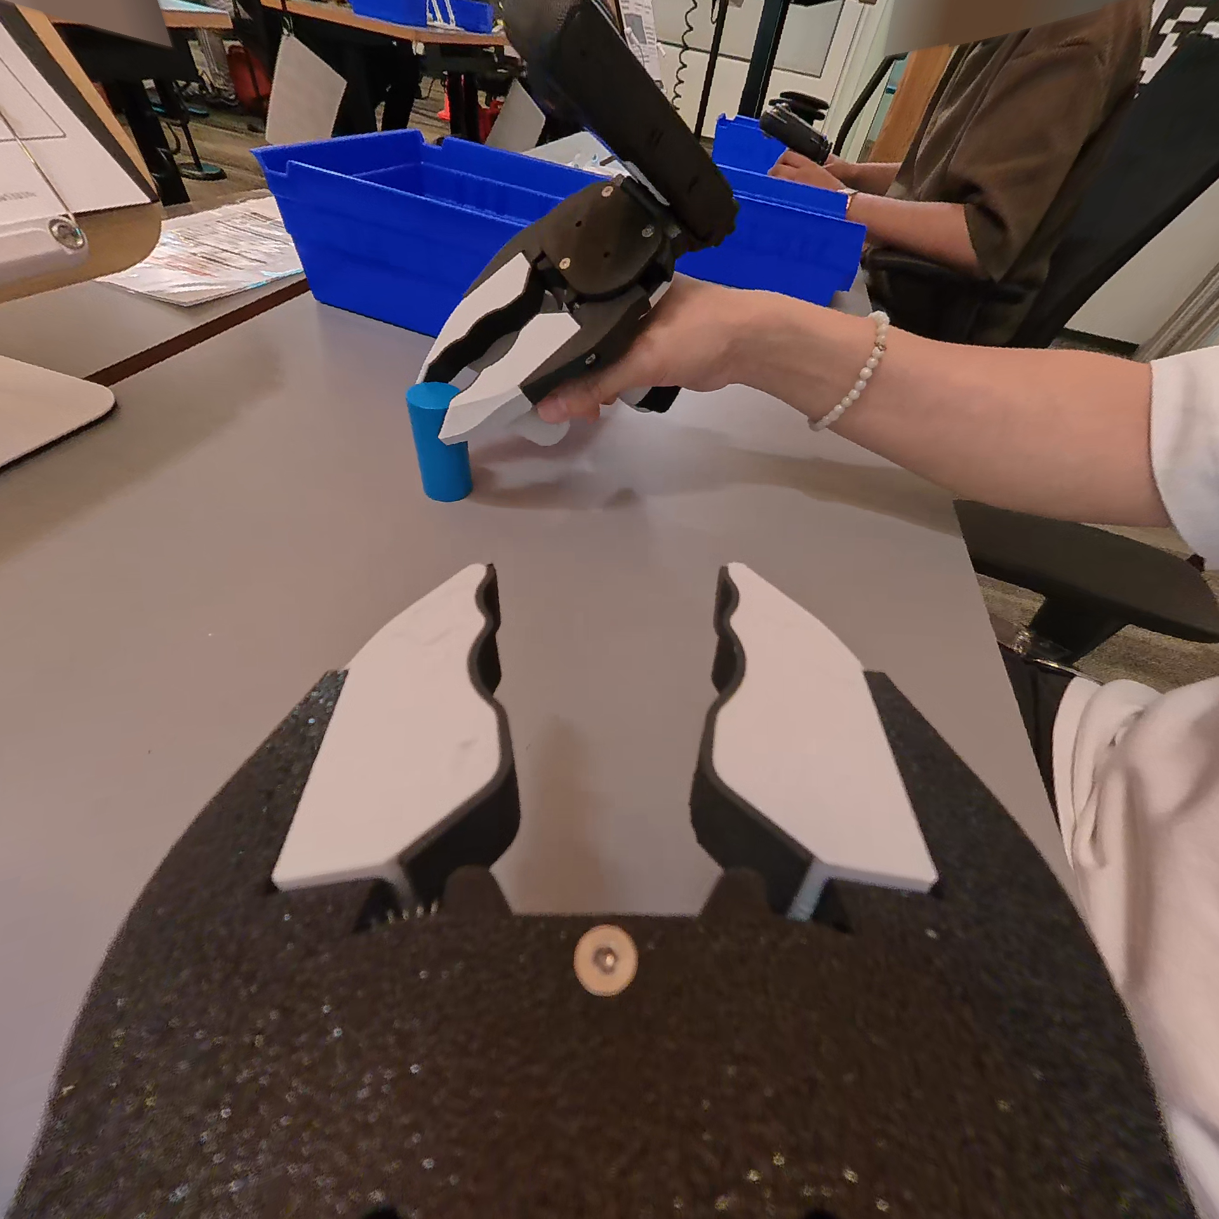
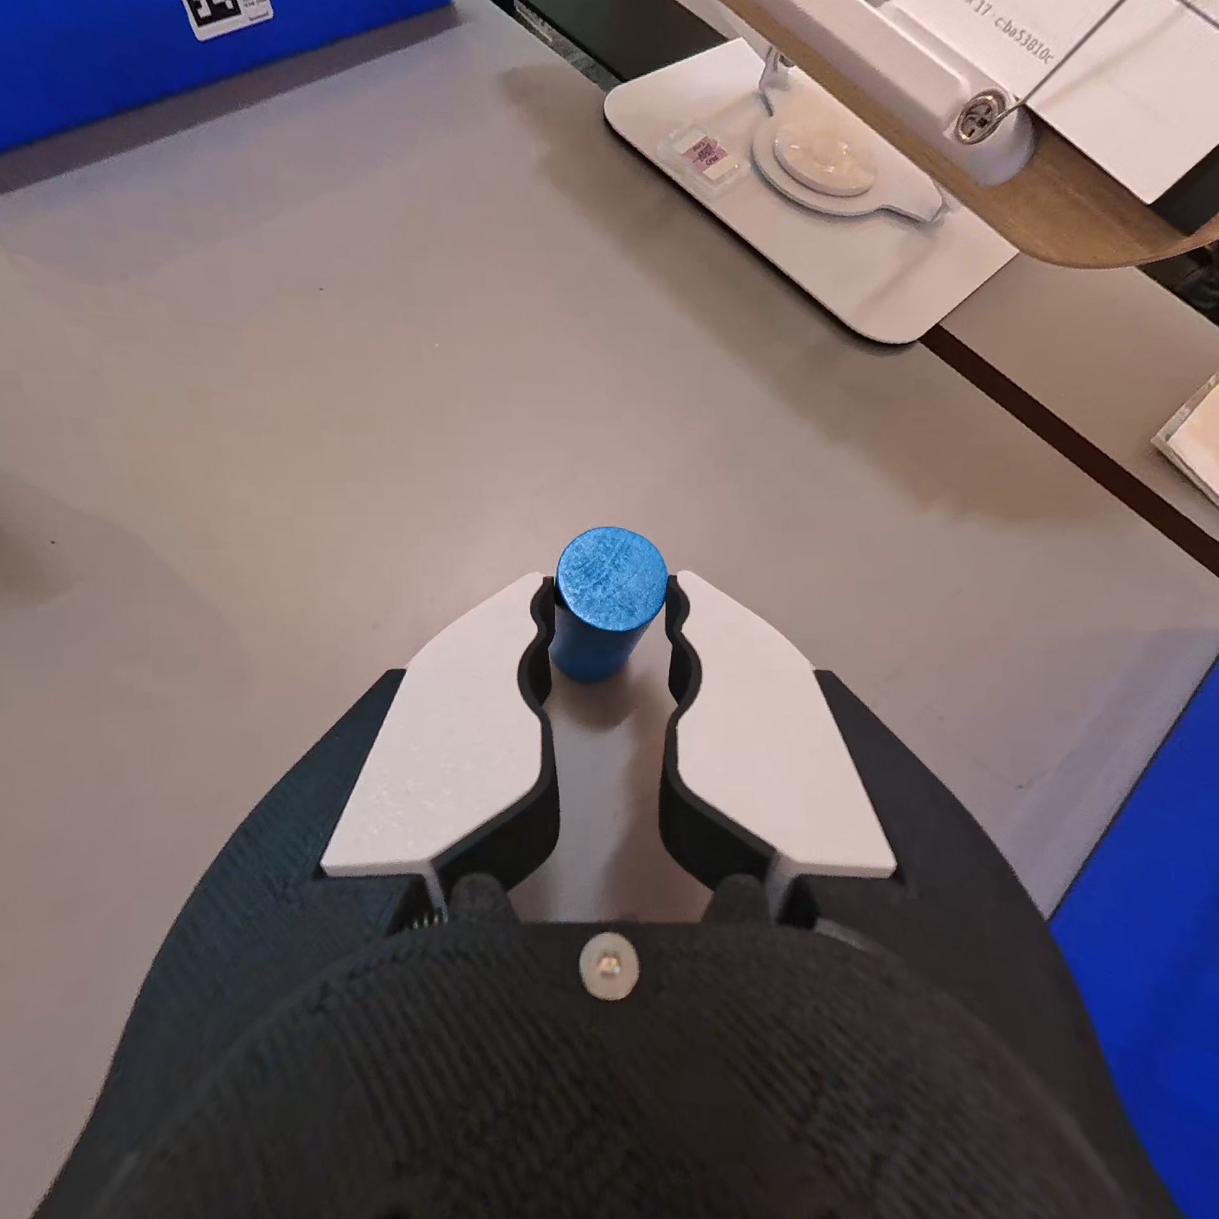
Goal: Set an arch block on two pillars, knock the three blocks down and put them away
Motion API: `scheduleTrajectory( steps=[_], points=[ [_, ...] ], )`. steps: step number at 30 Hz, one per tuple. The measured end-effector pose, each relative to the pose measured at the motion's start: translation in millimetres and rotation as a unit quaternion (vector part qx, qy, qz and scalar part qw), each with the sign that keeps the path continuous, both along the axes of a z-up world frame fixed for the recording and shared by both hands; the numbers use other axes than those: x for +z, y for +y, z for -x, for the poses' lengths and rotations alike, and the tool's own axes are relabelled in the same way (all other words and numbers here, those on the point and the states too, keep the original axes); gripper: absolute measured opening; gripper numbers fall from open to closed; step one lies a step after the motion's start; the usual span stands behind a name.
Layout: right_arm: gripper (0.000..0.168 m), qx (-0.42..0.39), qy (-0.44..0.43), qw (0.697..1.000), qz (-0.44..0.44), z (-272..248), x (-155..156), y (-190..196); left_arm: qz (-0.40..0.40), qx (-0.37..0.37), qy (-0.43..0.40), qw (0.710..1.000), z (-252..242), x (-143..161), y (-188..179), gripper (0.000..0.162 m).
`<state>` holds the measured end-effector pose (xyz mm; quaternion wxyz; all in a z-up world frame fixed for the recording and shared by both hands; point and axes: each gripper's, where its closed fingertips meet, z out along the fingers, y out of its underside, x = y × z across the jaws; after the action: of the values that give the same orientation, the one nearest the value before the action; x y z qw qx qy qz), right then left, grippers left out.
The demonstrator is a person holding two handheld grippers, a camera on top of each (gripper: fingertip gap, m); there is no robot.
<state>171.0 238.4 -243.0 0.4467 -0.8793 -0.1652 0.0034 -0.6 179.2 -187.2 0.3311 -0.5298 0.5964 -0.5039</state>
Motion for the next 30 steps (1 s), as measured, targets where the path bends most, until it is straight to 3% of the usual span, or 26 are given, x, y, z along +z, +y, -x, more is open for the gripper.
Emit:
scheduleTrajectory(
  steps=[6, 10, 15, 17, 21, 26, 30],
  points=[
    [0.034, -0.001, -0.027, 1.0, 0.006, -2, 1, 1, 0.003, 0.002, -0.002, 1.0, 0, 4, 0, 0.063],
    [0.064, -0.01, -0.029, 0.999, -0.011, -3, 16, -2, -0.009, 0.02, -0.014, 1.0, 12, 24, 8, 0.064],
    [0.084, -0.011, -0.001, 0.999, -0.036, 6, 39, -23, 0.013, 0.173, 0.061, 0.983, 61, 55, 82, 0.062],
    [0.086, -0.01, 0.003, 0.999, -0.046, 11, 44, -36, 0.036, 0.266, 0.145, 0.952, 97, 50, 127, 0.061],
    [0.086, -0.012, 0.02, 0.998, -0.06, 22, 52, -58, 0.137, 0.389, 0.347, 0.842, 171, 9, 200, 0.062],
    [0.084, -0.003, 0.037, 0.997, -0.072, 38, 58, -75, 0.299, 0.37, 0.44, 0.762, 185, -33, 226, 0.061],
    [0.084, -0.002, 0.02, 0.997, -0.069, 41, 56, -81, 0.332, 0.353, 0.483, 0.729, 182, -57, 224, 0.058]
  ],
)
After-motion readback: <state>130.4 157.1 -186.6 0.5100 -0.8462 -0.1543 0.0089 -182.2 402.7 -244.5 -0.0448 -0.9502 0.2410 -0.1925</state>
